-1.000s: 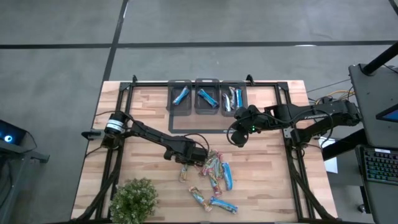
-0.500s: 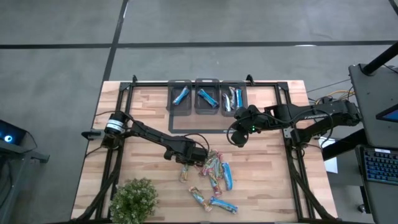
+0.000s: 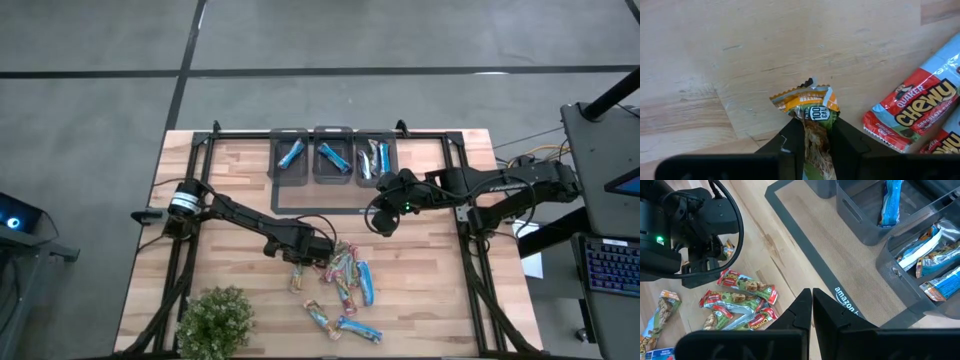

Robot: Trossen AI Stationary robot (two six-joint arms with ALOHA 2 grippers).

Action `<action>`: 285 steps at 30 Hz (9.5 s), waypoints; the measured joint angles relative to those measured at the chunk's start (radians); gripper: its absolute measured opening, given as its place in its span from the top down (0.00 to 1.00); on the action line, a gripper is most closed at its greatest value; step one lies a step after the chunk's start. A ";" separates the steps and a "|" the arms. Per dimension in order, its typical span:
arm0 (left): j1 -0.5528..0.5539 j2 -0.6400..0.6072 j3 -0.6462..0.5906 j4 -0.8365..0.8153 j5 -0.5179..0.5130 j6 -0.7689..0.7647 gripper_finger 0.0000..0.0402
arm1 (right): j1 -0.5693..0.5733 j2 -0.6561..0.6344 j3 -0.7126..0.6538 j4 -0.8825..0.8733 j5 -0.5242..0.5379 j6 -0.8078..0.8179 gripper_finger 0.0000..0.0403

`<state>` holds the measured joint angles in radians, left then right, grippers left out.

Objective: Pick and place Granola Bars by type
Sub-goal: Put the yellow granola bar into the right black bin, then put the blue granola bar into the center black bin

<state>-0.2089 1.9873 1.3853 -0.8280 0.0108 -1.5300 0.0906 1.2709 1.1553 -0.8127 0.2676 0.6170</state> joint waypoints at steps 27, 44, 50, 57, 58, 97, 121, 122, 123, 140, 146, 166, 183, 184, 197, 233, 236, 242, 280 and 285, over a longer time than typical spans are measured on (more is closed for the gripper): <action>0.038 -0.010 0.143 -0.105 -0.014 0.131 0.86 | 0.000 0.000 0.000 -0.001 0.005 0.000 0.98; 0.110 -0.011 0.230 -0.150 -0.075 0.309 0.86 | 0.000 -0.183 0.000 -0.167 -0.011 -0.041 0.98; 0.125 -0.011 0.252 -0.149 -0.088 0.352 0.86 | 0.000 -0.299 0.000 -0.209 -0.014 -0.042 0.98; 0.149 -0.011 0.313 -0.148 -0.134 0.450 0.86 | 0.000 -0.405 0.000 -0.210 -0.081 -0.096 0.98; 0.153 -0.011 0.322 -0.148 -0.142 0.465 0.86 | 0.000 -0.414 0.000 -0.212 -0.094 -0.101 0.98; 0.387 -0.011 0.613 0.031 -0.168 0.848 0.86 | 0.000 -0.451 0.000 -0.359 -0.109 -0.048 0.98; 0.518 -0.011 0.610 0.254 -0.076 0.868 0.86 | 0.000 -0.451 0.000 -0.358 -0.082 -0.040 0.98; 0.526 -0.011 0.610 0.258 -0.076 0.870 0.86 | 0.000 -0.451 0.000 -0.358 -0.082 -0.040 0.98; 0.532 -0.011 0.610 0.263 -0.075 0.871 0.86 | 0.000 -0.451 0.000 -0.358 -0.082 -0.039 0.98; 0.591 0.031 0.605 0.421 0.041 0.847 0.86 | 0.000 -0.451 0.000 -0.358 -0.081 -0.014 0.98; 0.592 0.061 0.605 0.464 0.074 0.841 0.86 | 0.000 -0.451 0.000 -0.358 -0.055 0.005 0.98; 0.607 0.193 0.605 0.568 0.093 0.740 0.86 | 0.000 -0.451 -0.003 -0.359 -0.055 0.015 0.98; 0.668 0.261 0.605 0.587 0.103 0.629 0.86 | 0.001 -0.451 -0.033 -0.359 -0.029 0.031 0.98; 0.669 0.263 0.605 0.590 0.103 0.628 0.86 | 0.001 -0.451 -0.034 -0.359 -0.029 0.031 0.98; 0.672 0.315 0.606 0.581 0.138 0.559 0.86 | 0.000 -0.451 -0.047 -0.358 -0.029 0.031 0.98; 0.679 0.329 0.606 0.557 0.139 0.571 0.69 | 0.000 -0.451 -0.048 -0.357 -0.029 0.038 0.98; 0.679 0.329 0.606 0.558 0.147 0.574 0.68 | 0.000 -0.451 -0.048 -0.357 -0.029 0.038 0.98; 0.679 0.329 0.606 0.559 0.176 0.612 0.69 | 0.000 -0.451 -0.048 -0.357 -0.029 0.038 0.98; 0.599 0.118 0.608 0.481 0.234 0.805 1.00 | 0.001 -0.451 -0.055 -0.355 -0.020 0.037 0.98; 0.570 0.073 0.606 0.451 0.234 0.850 1.00 | 0.001 -0.449 -0.055 -0.355 -0.020 0.037 0.98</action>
<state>0.3612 2.0607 1.9912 -0.3769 0.2451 -0.6798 0.0914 0.8215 1.1007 -1.1678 0.2477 0.6544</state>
